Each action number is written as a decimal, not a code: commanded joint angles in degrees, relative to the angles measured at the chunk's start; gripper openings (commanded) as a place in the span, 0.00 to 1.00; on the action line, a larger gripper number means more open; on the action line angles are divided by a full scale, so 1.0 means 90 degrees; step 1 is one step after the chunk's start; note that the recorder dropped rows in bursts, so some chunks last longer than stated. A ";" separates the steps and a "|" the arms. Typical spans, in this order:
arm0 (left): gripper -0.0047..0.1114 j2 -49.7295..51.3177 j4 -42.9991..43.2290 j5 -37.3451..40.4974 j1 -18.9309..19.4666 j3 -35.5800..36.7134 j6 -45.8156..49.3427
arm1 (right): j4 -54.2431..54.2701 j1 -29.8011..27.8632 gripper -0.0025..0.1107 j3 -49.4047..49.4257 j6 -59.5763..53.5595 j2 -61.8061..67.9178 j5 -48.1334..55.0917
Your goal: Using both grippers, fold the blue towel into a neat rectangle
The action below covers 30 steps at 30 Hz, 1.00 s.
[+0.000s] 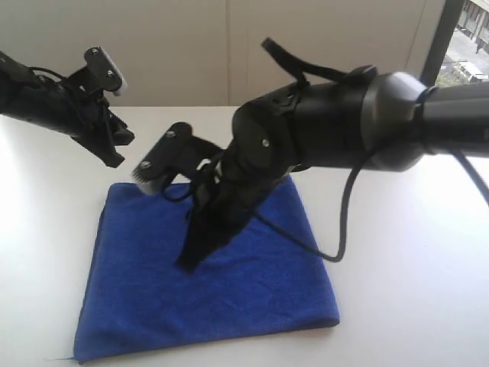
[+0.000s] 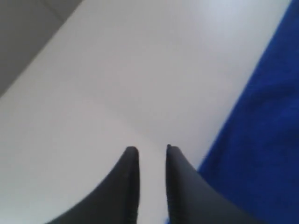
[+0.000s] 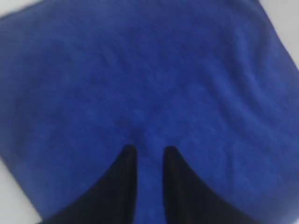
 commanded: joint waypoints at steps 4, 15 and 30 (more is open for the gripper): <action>0.04 -0.0382 -0.0107 0.2237 0.0017 -0.0008 -0.1823 | -0.0348 -0.0926 0.02 0.0207 0.0282 0.0170 0.0286; 0.04 -0.3191 -0.0091 0.2059 0.0017 0.1324 -0.2261 | -0.0520 -0.1345 0.02 0.0335 0.0067 0.1097 0.0239; 0.04 -0.9827 0.0785 0.3396 0.0017 0.3947 -0.3827 | -0.2253 -0.1376 0.02 0.1287 0.1630 0.1279 0.1826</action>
